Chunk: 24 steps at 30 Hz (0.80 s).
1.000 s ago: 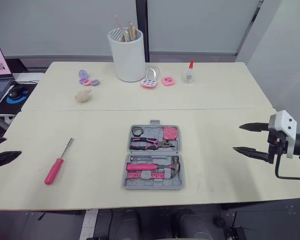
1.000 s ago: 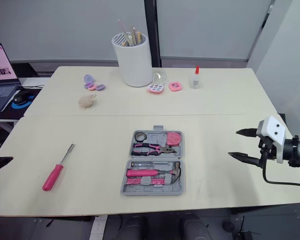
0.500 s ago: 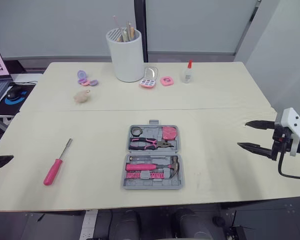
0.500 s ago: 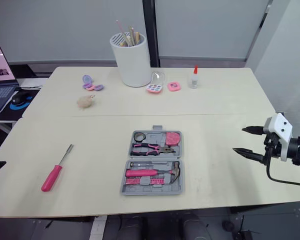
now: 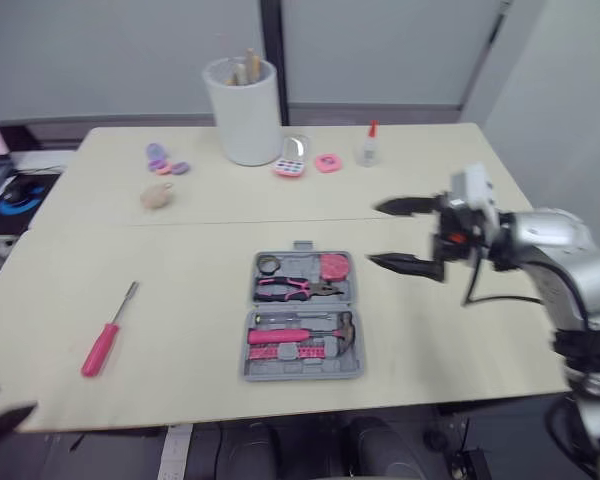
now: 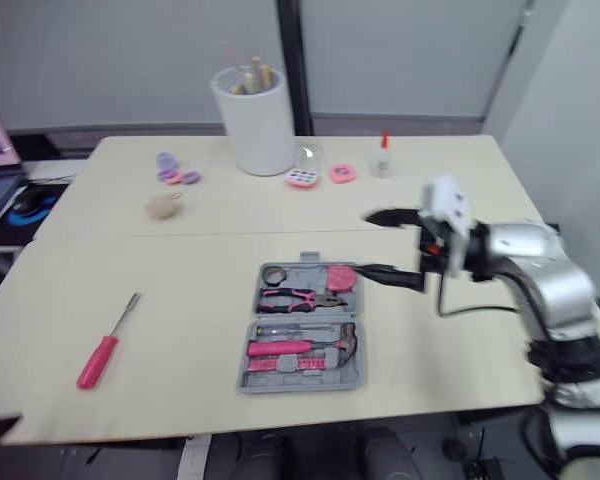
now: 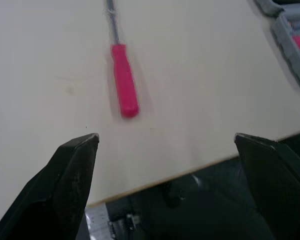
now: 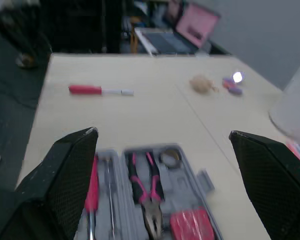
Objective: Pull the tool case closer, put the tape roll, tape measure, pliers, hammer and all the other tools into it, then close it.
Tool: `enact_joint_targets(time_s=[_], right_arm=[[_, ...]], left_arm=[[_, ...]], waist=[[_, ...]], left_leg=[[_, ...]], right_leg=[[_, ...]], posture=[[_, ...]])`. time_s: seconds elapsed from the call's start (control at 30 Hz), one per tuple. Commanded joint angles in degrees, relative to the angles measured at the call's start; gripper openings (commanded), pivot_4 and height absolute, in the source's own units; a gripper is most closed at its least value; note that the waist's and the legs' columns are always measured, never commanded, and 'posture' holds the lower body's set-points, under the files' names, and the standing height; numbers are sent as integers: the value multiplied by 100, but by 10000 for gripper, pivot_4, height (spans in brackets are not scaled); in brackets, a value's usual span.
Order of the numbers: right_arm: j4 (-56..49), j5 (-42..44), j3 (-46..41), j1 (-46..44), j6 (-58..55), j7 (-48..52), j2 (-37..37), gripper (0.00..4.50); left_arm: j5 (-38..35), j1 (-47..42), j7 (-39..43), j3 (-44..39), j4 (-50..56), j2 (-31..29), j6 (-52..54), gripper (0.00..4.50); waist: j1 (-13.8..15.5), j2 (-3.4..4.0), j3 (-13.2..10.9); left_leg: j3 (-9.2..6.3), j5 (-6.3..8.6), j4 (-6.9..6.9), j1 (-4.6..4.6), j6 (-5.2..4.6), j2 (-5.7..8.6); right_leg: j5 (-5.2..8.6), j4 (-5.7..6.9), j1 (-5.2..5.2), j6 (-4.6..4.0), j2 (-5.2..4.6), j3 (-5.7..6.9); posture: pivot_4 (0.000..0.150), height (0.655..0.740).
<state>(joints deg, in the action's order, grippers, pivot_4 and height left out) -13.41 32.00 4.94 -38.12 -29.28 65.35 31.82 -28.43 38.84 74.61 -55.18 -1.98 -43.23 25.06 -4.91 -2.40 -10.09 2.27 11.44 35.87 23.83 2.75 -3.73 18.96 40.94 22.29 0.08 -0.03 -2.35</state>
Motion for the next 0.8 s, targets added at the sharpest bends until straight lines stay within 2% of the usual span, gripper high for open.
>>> enact_joint_targets(time_s=[0.03,0.17,0.37,0.6,0.8], right_arm=[[-254,224,110,-261,-122,-23,-158,44641],[-287,204,181,-275,-156,-28,-186,44641],[-427,139,188,-211,-224,-153,-95,44641],[-700,122,114,1,-346,-414,86,44641],[-856,157,37,64,-488,-612,253,44641]], left_arm=[[-241,463,-476,-381,952,377,184,45000],[-430,393,-898,-375,1362,494,291,45000],[-372,-601,-1708,113,1377,212,383,45000],[577,-1995,-2545,1401,135,-240,66,45000],[1132,-3032,-2869,2427,-945,-249,-357,45000]], waist=[[65,-37,7],[300,-42,10],[325,-57,21],[262,-58,23],[272,-54,21]], left_leg=[[-22,0,1,5,0,-4],[-52,-1,8,3,1,3],[-29,-2,13,-1,-1,1],[-22,-1,1,5,-1,0],[-25,-2,0,7,-1,0]], right_leg=[[0,-2,2,-1,10,15],[5,-7,0,-10,8,43],[4,-9,-16,-9,-4,40],[4,-6,-10,-8,-1,36],[3,-5,-11,-7,-1,39]], posture=[[1500,7400],[1500,7400],[1500,7400],[1500,7400],[1500,7400]])
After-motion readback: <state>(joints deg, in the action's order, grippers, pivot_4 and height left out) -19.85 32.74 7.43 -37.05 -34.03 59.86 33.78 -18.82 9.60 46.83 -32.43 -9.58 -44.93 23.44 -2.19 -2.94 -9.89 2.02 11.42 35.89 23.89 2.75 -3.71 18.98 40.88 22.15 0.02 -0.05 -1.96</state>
